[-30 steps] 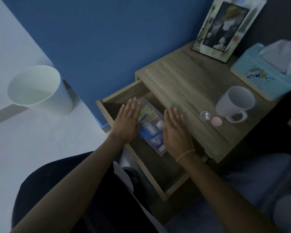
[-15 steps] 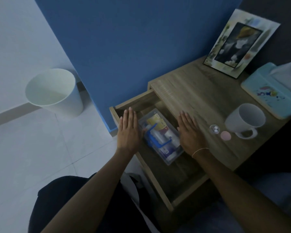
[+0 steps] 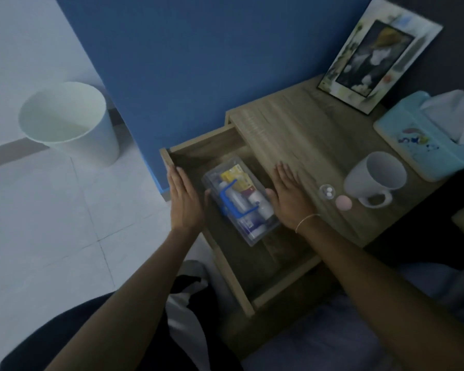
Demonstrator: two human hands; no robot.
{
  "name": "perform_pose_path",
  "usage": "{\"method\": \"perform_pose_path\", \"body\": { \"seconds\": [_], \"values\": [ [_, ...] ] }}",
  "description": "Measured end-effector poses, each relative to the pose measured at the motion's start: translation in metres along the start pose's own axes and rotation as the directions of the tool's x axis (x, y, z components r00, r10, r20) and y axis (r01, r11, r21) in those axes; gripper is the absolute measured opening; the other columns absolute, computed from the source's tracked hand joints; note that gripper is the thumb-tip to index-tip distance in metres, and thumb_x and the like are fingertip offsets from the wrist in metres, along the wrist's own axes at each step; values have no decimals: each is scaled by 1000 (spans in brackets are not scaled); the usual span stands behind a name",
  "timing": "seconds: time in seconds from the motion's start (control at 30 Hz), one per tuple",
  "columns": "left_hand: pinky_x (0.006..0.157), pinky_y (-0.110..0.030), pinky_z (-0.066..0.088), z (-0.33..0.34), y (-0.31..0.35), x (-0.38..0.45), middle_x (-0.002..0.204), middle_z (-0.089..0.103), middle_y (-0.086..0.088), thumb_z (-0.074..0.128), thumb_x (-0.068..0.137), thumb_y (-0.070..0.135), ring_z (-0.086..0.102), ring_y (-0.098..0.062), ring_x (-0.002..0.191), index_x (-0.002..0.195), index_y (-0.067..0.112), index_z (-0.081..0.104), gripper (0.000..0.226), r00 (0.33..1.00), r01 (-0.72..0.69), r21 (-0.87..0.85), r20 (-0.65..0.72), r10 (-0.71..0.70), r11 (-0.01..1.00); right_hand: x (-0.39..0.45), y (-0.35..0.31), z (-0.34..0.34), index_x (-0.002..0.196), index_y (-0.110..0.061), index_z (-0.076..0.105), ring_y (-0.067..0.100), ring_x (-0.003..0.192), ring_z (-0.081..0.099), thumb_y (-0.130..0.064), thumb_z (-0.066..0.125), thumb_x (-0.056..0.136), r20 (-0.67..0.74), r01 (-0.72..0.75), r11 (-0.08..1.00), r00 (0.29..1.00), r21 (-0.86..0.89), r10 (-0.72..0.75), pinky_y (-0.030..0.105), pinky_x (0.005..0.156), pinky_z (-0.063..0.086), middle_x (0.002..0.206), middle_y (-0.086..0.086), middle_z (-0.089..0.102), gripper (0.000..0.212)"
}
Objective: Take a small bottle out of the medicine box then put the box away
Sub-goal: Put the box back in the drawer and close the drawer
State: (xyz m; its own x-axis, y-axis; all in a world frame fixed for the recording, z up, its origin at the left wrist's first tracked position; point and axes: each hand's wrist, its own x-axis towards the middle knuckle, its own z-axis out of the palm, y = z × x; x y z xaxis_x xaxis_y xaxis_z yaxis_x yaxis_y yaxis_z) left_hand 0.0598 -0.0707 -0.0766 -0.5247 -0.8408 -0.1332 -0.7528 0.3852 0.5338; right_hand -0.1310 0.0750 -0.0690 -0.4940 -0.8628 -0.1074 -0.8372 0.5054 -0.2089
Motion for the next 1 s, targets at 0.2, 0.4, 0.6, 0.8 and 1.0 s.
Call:
{"method": "perform_pose_path", "body": {
  "seconds": [0.2,0.4,0.6,0.8,1.0],
  "values": [
    [119,-40,-3,1,9,-11,156,-26,-16,43,96,44,-20,-30,145,146,4,-19,89,1000,-5,-168,17,8,986,-31,18,-6,151,-5,15,23,149,10,-35,29,102,-26,115,992,993,-49,-116,37,122,8,160,13,16,59],
    [121,-47,1,9,11,-1,155,-31,-10,42,97,33,-24,-26,144,147,9,-21,83,992,-93,-173,71,107,980,-28,22,-6,149,-4,23,23,149,13,-30,28,103,-97,45,999,994,-5,-45,33,120,4,159,14,20,53],
    [121,-48,13,15,22,17,159,-22,-7,27,98,36,-8,-23,148,149,14,-17,71,952,-259,-131,132,275,957,-28,25,-8,151,-8,14,17,150,4,-35,22,103,-67,52,995,997,89,-47,32,121,-1,161,9,12,55],
    [119,-38,8,28,36,34,158,-25,-4,26,90,47,-6,-22,148,147,20,-22,79,905,-351,-145,201,375,925,-30,26,-7,151,-11,6,16,149,-4,-49,10,99,-36,68,995,997,74,-65,36,122,-2,162,8,4,65],
    [112,-27,6,54,69,37,154,-33,-8,56,90,23,-13,-17,143,141,12,-33,103,915,-277,-326,196,352,904,-27,28,-1,151,-9,11,19,150,4,-52,9,98,-66,74,996,995,55,-71,39,123,5,161,9,11,68]
  ]
}}
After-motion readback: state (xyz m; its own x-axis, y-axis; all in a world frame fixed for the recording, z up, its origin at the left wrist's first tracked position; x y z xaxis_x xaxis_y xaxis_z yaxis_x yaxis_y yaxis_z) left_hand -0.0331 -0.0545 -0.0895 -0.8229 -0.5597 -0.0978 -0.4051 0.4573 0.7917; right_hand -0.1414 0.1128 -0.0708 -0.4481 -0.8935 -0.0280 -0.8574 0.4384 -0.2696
